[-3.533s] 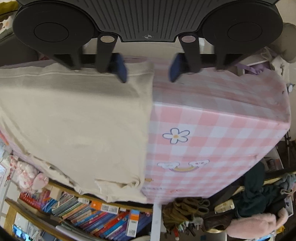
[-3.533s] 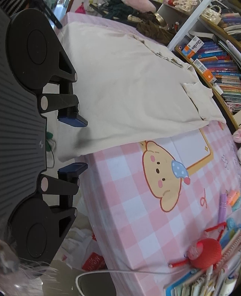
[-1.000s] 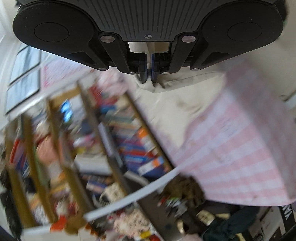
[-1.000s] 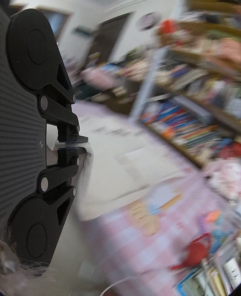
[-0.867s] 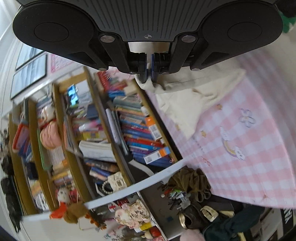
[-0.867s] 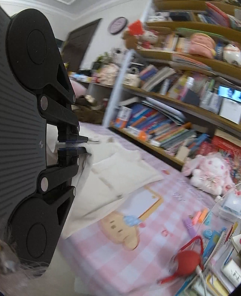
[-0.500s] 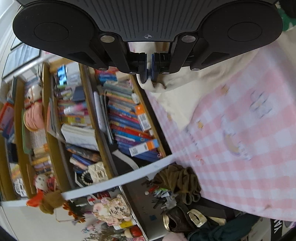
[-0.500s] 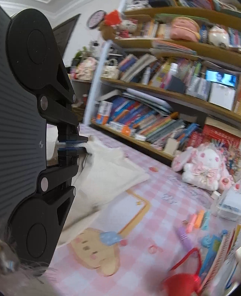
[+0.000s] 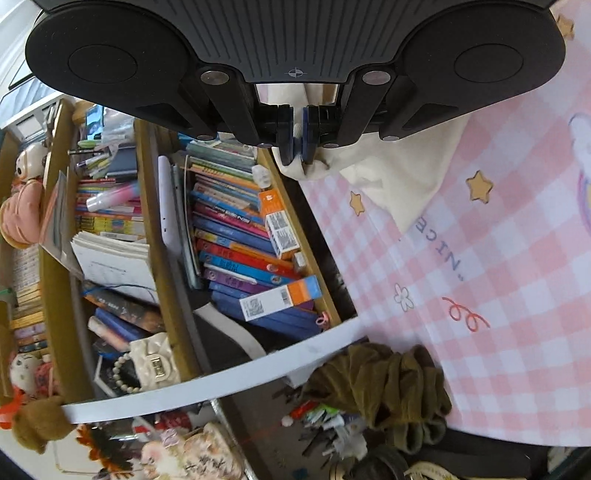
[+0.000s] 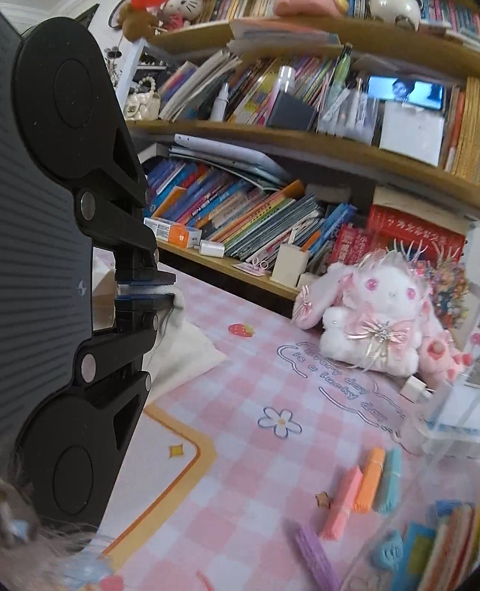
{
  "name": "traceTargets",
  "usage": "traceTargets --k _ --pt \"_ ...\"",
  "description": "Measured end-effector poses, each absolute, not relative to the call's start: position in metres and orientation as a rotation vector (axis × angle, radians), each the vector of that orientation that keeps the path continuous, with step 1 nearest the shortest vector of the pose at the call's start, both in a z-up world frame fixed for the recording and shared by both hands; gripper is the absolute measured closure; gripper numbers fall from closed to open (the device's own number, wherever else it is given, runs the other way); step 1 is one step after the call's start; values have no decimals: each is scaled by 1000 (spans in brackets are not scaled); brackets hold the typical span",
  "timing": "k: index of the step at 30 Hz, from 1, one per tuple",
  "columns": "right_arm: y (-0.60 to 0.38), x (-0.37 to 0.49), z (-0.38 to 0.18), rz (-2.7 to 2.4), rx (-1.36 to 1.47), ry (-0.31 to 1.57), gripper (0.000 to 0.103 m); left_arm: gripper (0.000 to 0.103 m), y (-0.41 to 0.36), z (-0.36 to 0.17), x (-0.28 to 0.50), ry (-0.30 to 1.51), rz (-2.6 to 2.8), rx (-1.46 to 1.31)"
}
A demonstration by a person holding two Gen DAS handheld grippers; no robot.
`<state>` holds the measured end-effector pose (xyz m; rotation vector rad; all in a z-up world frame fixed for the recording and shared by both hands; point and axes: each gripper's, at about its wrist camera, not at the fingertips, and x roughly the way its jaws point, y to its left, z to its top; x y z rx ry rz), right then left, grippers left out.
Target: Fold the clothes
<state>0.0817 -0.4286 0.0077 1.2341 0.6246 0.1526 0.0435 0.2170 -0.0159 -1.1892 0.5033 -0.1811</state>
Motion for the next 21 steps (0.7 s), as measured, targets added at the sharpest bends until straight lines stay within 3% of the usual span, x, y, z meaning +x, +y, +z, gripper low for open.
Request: traceTargets --k 5,9,13,15,16,17,21 --pt "-422 121 8 147 1245 623 99 101 229 -22 72 522 -172 -1250" --pt "-407 170 -1 121 1194 646 98 100 223 -18 87 605 -141 -1044" --pt "-391 208 -29 -69 1013 850 93 97 218 -14 103 682 -110 -835" --pt "-389 208 -32 -102 907 884 82 90 215 -12 111 717 -94 -730" --pt "-388 204 -28 -110 853 883 73 85 213 -11 115 734 -86 -678" --pt "-387 200 -22 -123 789 877 58 82 212 -10 119 751 -79 -625" --pt "-353 188 11 -30 351 845 54 68 192 1 127 780 -98 -352"
